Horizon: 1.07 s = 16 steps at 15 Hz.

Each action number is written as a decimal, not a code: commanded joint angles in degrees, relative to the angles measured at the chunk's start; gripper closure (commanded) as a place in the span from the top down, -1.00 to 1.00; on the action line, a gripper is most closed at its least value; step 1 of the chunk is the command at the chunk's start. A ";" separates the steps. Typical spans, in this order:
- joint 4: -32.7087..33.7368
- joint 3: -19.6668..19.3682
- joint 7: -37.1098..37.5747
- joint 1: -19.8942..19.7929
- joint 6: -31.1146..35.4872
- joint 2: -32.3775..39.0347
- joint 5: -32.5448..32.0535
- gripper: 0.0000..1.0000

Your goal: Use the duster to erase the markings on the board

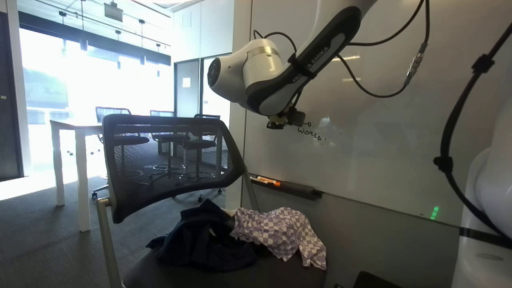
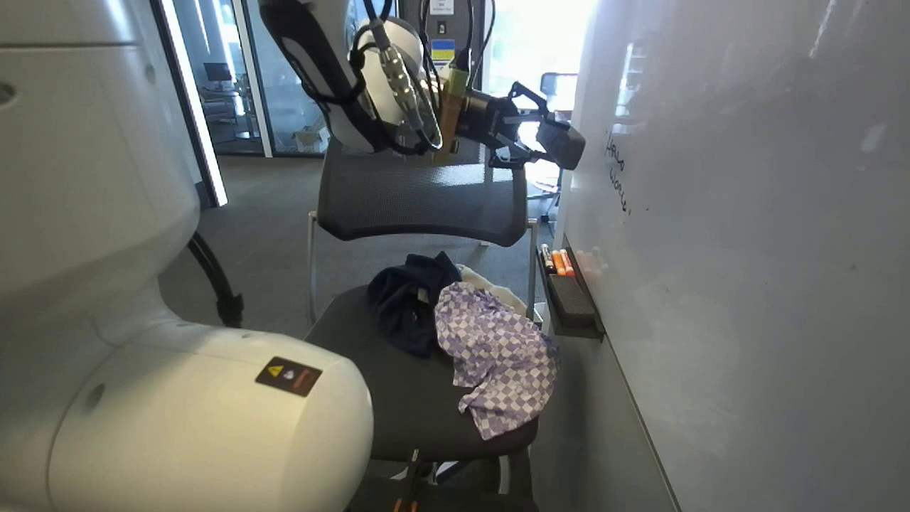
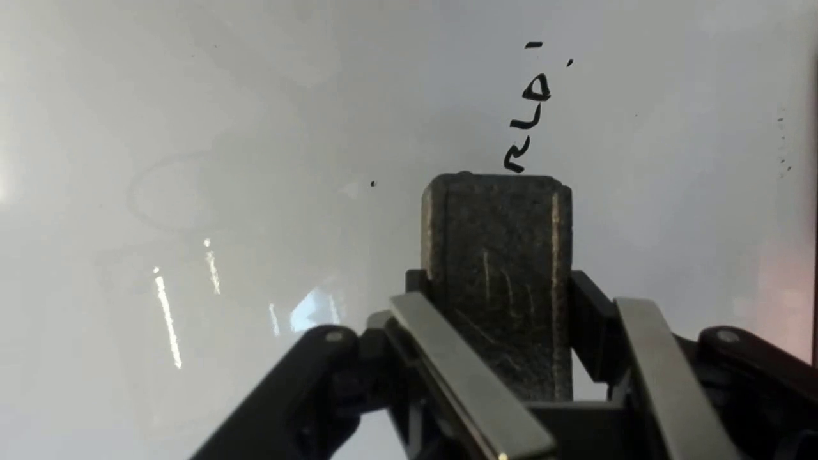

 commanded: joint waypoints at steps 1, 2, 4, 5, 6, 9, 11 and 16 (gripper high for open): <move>1.78 -0.96 1.72 -0.92 3.20 1.85 -4.53 -0.42; 1.76 -1.25 1.46 -1.16 4.73 2.21 -5.34 -0.42; 1.85 -1.71 1.65 -1.59 5.57 3.23 -7.28 -0.42; 1.95 -2.03 1.82 -1.87 5.68 3.61 -7.15 -0.42; 1.94 -2.27 2.25 -2.13 5.80 3.90 -7.75 -0.42; 2.40 -3.06 3.17 -3.01 5.70 4.66 -8.73 -0.42; 2.99 -3.50 3.65 -3.43 5.60 5.10 -10.32 -0.42; 3.06 -4.04 4.64 -4.14 5.26 5.08 -10.82 -0.42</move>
